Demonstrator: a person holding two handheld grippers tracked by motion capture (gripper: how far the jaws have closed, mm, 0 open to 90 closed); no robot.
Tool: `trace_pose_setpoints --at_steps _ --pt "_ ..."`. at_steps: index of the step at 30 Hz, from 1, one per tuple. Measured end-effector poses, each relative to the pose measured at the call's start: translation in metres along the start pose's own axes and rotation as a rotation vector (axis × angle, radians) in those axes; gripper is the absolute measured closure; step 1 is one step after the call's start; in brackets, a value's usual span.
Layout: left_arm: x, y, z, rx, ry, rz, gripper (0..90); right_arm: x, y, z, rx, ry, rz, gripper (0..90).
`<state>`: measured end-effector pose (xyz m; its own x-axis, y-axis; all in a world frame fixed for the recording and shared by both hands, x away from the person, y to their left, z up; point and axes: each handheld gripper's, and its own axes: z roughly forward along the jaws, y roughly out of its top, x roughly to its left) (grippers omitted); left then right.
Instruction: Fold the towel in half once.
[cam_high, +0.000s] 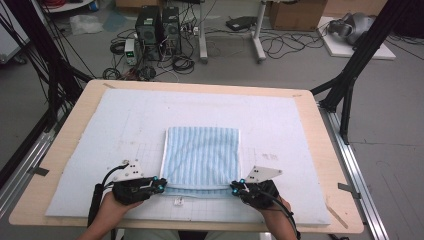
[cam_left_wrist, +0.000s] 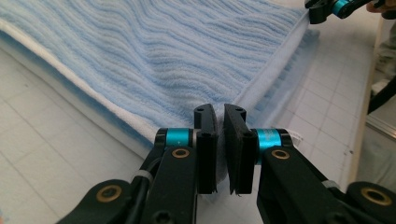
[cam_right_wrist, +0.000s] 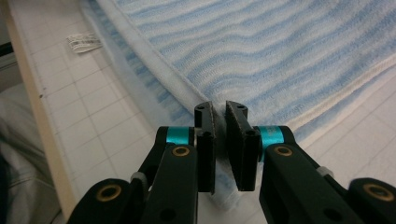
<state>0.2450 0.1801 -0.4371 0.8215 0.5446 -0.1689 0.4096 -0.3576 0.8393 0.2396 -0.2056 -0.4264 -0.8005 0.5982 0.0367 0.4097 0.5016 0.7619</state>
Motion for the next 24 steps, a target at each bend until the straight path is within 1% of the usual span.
trace_pose_setpoints --at_steps 4,5,6,7,8,9,11,12,14,16,18,20,22,24 --pt "-0.006 -0.008 0.0 0.022 -0.031 -0.004 83.0 0.006 -0.005 -0.003 0.016 0.012 -0.002 81.7" --pt "-0.006 -0.009 0.0 0.026 -0.034 -0.007 81.8 0.006 -0.007 -0.003 0.024 0.012 -0.002 79.3" --pt "-0.005 -0.008 0.001 0.024 -0.032 -0.019 76.8 0.006 -0.008 -0.003 0.029 0.014 0.005 73.3" --pt "-0.003 -0.007 0.002 0.02 -0.022 -0.037 66.1 0.006 -0.008 -0.002 0.032 0.011 0.015 68.2" --pt "0.0 -0.004 0.002 0.014 -0.013 -0.052 56.9 0.004 -0.008 -0.003 0.024 0.009 0.025 67.7" --pt "0.003 -0.001 0.002 -0.004 -0.004 -0.059 54.4 0.003 -0.007 -0.003 0.006 0.008 0.03 65.9" --pt "0.01 0.008 0.001 -0.041 0.023 -0.068 51.3 -0.002 -0.002 -0.004 -0.021 0.003 0.043 66.0" --pt "0.015 0.013 0.001 -0.056 0.026 -0.075 51.1 -0.004 0.001 -0.003 -0.029 -0.006 0.042 66.6" --pt "0.024 0.022 0.004 -0.079 0.048 -0.089 51.2 -0.011 0.005 0.002 -0.03 -0.023 0.048 69.6" --pt "0.033 0.03 0.008 -0.093 0.066 -0.103 51.9 -0.016 0.007 0.011 -0.006 -0.031 0.051 72.0" --pt "0.042 0.036 0.013 -0.096 0.086 -0.116 52.8 -0.019 0.006 0.019 0.022 -0.027 0.048 72.8" --pt "0.051 0.042 0.017 -0.099 0.107 -0.118 53.0 -0.02 0.003 0.024 0.054 -0.029 0.04 73.4" --pt "0.06 0.047 0.022 -0.102 0.123 -0.127 54.2 -0.02 0.0 0.023 0.057 -0.028 0.041 73.4" --pt "0.07 0.052 0.028 -0.103 0.148 -0.145 55.2 -0.019 -0.002 0.019 0.075 -0.038 0.018 73.4"
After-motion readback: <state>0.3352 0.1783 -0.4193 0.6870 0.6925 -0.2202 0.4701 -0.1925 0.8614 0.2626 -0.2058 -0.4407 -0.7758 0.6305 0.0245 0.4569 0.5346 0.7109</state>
